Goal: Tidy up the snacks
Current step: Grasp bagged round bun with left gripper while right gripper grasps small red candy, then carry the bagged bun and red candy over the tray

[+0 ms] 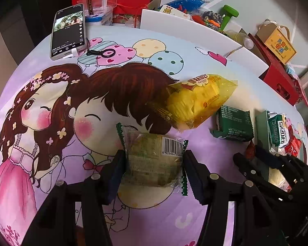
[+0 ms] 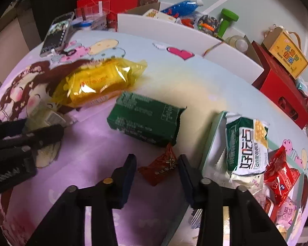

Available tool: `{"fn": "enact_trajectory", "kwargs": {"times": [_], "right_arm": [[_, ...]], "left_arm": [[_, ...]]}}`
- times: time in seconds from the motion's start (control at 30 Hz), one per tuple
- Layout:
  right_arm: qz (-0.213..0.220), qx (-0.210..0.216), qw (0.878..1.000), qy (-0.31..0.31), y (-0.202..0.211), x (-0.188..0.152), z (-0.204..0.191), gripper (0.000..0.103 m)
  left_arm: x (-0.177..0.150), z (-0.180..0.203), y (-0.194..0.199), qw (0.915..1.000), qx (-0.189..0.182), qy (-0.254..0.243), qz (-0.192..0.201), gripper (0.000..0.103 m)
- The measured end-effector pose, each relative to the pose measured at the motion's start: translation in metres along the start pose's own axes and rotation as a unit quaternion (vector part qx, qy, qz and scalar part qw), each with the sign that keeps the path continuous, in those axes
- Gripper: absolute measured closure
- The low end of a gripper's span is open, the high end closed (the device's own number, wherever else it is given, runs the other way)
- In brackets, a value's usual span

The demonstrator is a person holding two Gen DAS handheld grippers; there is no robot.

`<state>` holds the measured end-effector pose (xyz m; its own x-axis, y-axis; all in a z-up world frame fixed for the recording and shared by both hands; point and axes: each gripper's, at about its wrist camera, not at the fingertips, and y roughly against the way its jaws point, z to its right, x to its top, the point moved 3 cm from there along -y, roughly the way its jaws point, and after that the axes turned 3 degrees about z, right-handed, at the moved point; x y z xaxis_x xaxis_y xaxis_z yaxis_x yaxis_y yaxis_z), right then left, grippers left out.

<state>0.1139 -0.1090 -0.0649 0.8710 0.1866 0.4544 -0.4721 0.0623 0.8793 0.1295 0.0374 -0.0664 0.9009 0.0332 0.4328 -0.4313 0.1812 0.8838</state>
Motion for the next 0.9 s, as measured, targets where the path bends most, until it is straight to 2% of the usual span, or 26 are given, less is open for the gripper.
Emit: {"fn": "enact_trajectory", "kwargs": {"times": [0.1,0.23,0.9], "right_arm": [[0.003,0.003,1.0,-0.007,0.0,-0.001,0.002,0.073],[0.005,0.004,1.0,-0.006,0.001,-0.001,0.001,0.077],[0.063,0.027,0.996,-0.056,0.067,-0.023,0.004,0.077]], "left_arm": [[0.0,0.0,0.0,1.0,0.001,0.001,0.0,0.044],[-0.001,0.0,0.0,1.0,0.002,-0.001,0.0,0.044],[-0.006,0.025,0.038,0.999,-0.008,-0.027,0.036,0.044]]}}
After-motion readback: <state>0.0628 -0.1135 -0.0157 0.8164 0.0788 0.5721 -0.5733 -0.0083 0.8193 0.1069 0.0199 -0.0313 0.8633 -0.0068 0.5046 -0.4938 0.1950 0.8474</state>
